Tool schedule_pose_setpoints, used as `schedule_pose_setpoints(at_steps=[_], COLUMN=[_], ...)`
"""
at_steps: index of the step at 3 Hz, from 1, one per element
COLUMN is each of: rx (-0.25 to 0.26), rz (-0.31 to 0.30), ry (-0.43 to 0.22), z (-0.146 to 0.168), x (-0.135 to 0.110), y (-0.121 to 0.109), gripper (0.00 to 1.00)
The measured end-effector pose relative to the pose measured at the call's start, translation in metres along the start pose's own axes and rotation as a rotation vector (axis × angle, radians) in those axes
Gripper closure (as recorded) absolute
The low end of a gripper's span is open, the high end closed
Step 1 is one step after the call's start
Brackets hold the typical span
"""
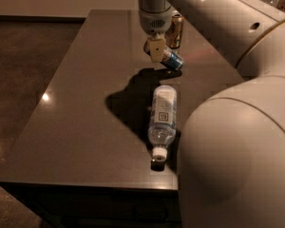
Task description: Knock redbull can over
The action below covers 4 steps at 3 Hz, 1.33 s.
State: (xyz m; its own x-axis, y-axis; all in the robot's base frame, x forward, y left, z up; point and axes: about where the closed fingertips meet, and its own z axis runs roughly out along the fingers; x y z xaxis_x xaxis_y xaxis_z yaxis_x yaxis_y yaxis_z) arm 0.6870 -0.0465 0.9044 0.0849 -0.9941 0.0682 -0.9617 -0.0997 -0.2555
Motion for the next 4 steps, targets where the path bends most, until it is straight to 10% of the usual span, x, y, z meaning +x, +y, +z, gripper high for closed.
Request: schedule_pose_setpoints(at_steps=[3,4], rx=[-0.055,-0.053], rz=[-0.137,-0.137], ry=[0.052,0.051], z=[0.023,0.023], x=[-0.02,-0.021], y=[0.038,0.038], gripper=[0.0,0.0])
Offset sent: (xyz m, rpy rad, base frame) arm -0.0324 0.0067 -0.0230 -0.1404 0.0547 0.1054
